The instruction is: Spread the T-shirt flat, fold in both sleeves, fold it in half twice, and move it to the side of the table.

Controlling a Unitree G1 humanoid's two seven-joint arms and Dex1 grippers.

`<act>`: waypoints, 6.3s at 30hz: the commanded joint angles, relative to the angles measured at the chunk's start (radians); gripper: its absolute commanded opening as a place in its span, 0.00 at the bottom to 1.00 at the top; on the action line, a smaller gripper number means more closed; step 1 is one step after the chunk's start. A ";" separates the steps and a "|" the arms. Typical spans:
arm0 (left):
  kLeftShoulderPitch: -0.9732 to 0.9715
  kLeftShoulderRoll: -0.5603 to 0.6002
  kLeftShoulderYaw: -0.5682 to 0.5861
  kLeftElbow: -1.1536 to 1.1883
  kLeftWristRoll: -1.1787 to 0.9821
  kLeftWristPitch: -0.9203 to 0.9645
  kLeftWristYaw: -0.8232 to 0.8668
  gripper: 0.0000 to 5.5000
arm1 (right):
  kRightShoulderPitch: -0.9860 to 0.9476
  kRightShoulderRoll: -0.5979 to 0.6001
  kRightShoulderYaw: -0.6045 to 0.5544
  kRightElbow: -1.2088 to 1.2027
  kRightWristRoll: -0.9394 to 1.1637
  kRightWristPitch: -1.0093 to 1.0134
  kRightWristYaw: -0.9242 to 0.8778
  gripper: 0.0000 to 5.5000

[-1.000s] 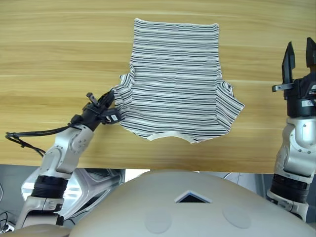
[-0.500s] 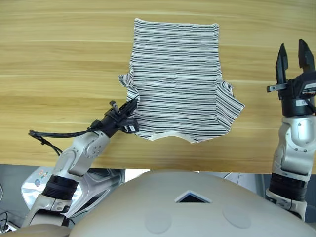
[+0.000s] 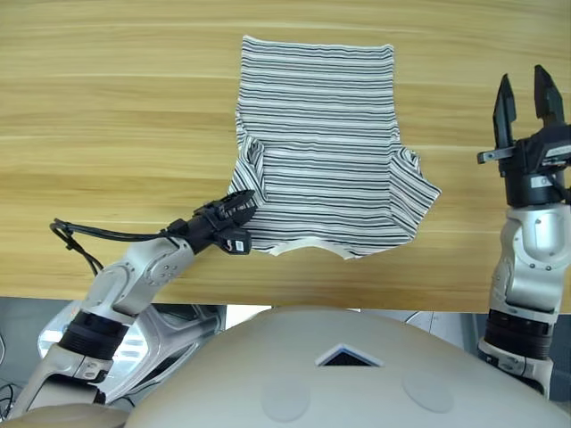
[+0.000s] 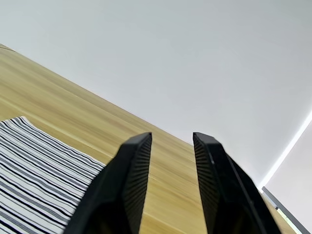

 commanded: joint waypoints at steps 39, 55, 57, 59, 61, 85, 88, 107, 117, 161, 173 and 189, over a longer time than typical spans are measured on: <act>0.098 -0.280 0.133 -0.220 -0.223 -0.016 0.133 0.47 | 0.064 -0.515 0.310 0.450 -0.669 -0.238 0.053 0.28; 0.100 -0.285 0.118 -0.220 -0.228 -0.027 0.131 0.47 | 0.034 -0.519 0.368 0.490 -0.653 -0.273 0.039 0.01; 0.100 -0.285 0.116 -0.221 -0.230 -0.028 0.130 0.47 | 0.033 -0.516 0.372 0.493 -0.652 -0.273 0.040 0.01; 0.105 -0.284 0.114 -0.221 -0.231 -0.028 0.128 0.47 | 0.031 -0.513 0.373 0.495 -0.648 -0.274 0.037 0.01; 0.110 -0.282 0.113 -0.219 -0.231 -0.029 0.126 0.47 | 0.033 -0.506 0.367 0.489 -0.630 -0.278 0.032 0.01; 0.106 -0.302 0.106 -0.195 -0.220 -0.038 0.138 0.47 | 0.053 -0.375 0.378 0.287 -0.454 -0.260 0.100 0.01; 0.103 -0.305 0.103 -0.189 -0.219 -0.040 0.139 0.47 | 0.046 -0.364 0.417 0.294 -0.472 -0.260 0.112 0.01; 0.090 -0.307 0.099 -0.169 -0.216 -0.047 0.136 0.47 | 0.002 -0.393 0.495 0.374 -0.536 -0.329 0.140 0.14; 0.081 -0.310 0.107 -0.142 -0.213 -0.059 0.146 0.47 | -0.032 -0.383 0.470 0.396 -0.552 -0.335 0.077 0.38; 0.049 0.230 0.143 0.098 -0.220 -0.227 -0.310 0.47 | 0.316 -0.574 0.278 0.228 -0.528 -0.398 0.156 0.38; -0.015 0.230 0.066 0.150 -0.235 -0.259 -0.347 0.38 | 0.260 -0.560 0.315 0.249 -0.518 -0.396 0.175 0.39; -0.087 0.230 0.013 0.172 -0.260 -0.252 -0.373 0.01 | 0.264 -0.556 0.321 0.243 -0.500 -0.390 0.189 0.14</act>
